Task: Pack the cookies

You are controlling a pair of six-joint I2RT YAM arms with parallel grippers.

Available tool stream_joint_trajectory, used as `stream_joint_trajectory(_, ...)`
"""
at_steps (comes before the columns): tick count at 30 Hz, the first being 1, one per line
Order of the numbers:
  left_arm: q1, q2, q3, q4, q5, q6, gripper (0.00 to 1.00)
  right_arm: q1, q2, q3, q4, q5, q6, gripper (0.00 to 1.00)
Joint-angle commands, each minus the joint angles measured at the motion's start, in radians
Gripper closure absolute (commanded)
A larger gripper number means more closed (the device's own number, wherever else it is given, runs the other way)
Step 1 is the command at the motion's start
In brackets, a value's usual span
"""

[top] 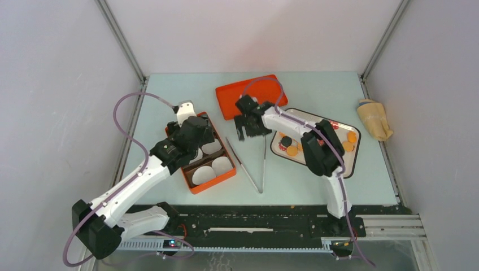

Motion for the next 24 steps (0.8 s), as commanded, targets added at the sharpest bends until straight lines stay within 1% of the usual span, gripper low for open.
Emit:
stream_joint_trajectory(1,-0.006,0.016,0.033,0.022,-0.036,0.017,0.09,0.138,-0.320,-0.334,0.088,0.052,0.014,0.00)
stream_joint_trajectory(3,-0.006,0.022,0.036,0.023,-0.029,0.018,0.08,0.190,-0.402,-0.454,0.073,0.084,0.049,0.00)
stream_joint_trajectory(5,-0.005,0.029,0.037,0.026,-0.019,0.016,0.08,0.230,-0.473,-0.535,0.058,0.102,0.091,0.00)
stream_joint_trajectory(7,-0.007,0.033,0.037,0.028,-0.007,0.007,0.08,0.270,-0.524,-0.597,0.051,0.112,0.131,0.00)
stream_joint_trajectory(10,-0.007,0.021,0.032,0.023,0.022,-0.008,0.09,0.322,-0.558,-0.658,0.038,0.147,0.184,0.00)
stream_joint_trajectory(12,-0.007,-0.003,0.017,0.023,0.032,-0.017,0.09,0.341,-0.557,-0.693,0.047,0.142,0.214,0.00)
stream_joint_trajectory(16,-0.008,-0.055,-0.020,0.022,0.030,-0.025,0.09,0.347,-0.514,-0.750,0.121,0.112,0.260,0.00)
stream_joint_trajectory(24,-0.008,-0.155,-0.069,0.004,0.005,-0.033,0.08,0.317,-0.413,-0.754,0.228,0.040,0.282,0.00)
